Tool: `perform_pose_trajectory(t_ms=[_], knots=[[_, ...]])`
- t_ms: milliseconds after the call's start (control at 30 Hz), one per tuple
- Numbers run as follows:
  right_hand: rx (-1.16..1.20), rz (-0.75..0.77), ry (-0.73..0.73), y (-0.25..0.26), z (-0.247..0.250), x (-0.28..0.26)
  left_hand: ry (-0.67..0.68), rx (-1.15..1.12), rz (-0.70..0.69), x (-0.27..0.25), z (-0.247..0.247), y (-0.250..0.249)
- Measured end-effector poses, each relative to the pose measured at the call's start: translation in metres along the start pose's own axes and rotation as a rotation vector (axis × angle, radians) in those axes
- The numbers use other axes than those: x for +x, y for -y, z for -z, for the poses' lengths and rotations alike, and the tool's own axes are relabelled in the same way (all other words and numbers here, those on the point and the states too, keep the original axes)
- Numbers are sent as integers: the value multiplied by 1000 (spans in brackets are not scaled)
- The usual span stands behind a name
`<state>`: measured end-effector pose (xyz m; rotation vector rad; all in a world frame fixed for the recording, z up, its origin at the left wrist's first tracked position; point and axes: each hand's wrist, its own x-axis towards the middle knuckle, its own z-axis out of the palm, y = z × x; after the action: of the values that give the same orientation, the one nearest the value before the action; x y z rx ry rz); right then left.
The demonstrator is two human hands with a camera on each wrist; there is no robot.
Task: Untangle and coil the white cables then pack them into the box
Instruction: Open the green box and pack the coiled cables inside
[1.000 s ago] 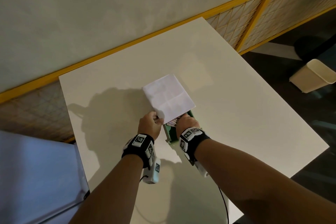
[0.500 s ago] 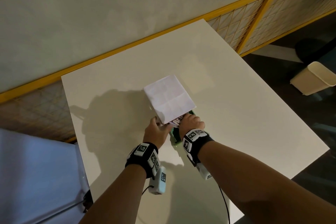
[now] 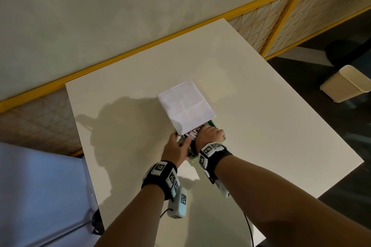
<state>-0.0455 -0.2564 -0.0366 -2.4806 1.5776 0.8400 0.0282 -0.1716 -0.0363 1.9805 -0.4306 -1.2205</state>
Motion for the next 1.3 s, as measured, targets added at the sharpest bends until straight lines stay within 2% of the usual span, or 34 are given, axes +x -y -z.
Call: perform_pose_trajectory(t_ms=[267,533,767,900,1033,1300], knots=[[39,16,7,0,1,1,-188,98,27,8,-9,-14],[278,-28,46,1,2,3,-219,88,82,17,-13,-17],[499,259,164,-35,9,-2,-211,13,88,19,-12,-14],[496,378,212,-50,10,-11,-201,-39,93,17,-12,-13],[436,440,254,-54,12,-4,-195,-33,85,17,-12,-13],[397,425,195,-41,15,-4,-173,-17,17,14,-10,-12]])
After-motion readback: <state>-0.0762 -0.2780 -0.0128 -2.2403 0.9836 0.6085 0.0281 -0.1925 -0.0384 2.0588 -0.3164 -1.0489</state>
